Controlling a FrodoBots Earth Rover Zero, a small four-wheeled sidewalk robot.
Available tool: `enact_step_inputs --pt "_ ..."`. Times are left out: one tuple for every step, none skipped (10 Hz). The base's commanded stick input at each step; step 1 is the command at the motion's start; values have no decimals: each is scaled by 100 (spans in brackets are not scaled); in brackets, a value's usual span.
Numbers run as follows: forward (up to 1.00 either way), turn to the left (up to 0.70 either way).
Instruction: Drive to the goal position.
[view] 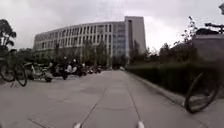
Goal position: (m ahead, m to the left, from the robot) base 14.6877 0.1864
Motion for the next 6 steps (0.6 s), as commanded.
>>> enact_step_inputs --pt "70 -14" --pt "70 -14" --pt "70 -14" --pt "70 -14" --pt "70 -14" --pt "70 -14"
